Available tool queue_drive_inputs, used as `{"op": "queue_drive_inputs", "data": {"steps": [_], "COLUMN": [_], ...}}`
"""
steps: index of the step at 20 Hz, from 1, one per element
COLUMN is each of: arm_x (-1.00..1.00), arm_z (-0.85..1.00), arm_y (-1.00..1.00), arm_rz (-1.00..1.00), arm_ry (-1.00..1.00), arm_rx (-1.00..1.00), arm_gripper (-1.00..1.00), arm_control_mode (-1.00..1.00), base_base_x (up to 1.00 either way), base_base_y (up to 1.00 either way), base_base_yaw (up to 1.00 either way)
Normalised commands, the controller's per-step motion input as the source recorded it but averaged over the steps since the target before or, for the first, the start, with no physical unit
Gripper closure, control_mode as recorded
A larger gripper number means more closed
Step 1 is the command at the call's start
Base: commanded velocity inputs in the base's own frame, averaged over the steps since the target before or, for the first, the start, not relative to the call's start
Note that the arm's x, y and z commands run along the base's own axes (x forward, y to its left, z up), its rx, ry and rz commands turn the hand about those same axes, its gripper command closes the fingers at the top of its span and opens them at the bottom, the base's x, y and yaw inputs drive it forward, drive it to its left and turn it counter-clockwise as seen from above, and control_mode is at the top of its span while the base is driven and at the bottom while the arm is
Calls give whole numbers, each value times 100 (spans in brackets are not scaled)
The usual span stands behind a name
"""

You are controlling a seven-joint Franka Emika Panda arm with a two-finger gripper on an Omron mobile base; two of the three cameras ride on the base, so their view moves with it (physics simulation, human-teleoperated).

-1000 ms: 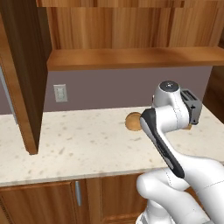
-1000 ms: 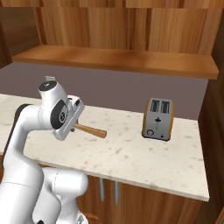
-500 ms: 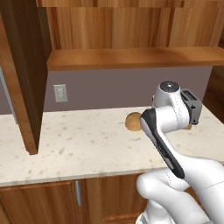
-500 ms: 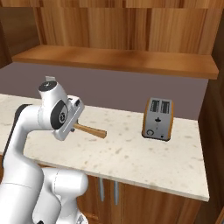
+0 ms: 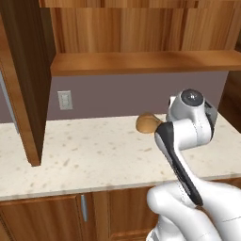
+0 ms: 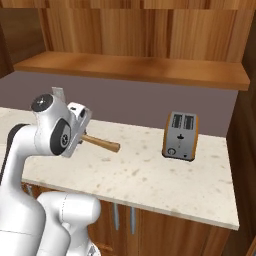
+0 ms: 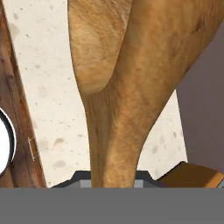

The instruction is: Organize the utensils by type. Pick up the wooden spoons from the counter and place them in the open cabinet. Then pick up the metallic utensils from the counter and place them in the open drawer.

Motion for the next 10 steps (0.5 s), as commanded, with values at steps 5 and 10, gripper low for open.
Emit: {"op": "queue_drive_inputs", "data": {"steps": [5, 10], "arm_x": [-11, 0], "arm_z": [59, 75], "arm_y": [3, 5], "arm_rz": [0, 7], "arm_ry": [-54, -49], "arm_rx": [0, -2], "arm_gripper": [100, 100], "arm_control_mode": [-100, -100], "base_base_x": [0, 0], "base_base_y": [0, 0], "base_base_yaw": [0, 0]}}
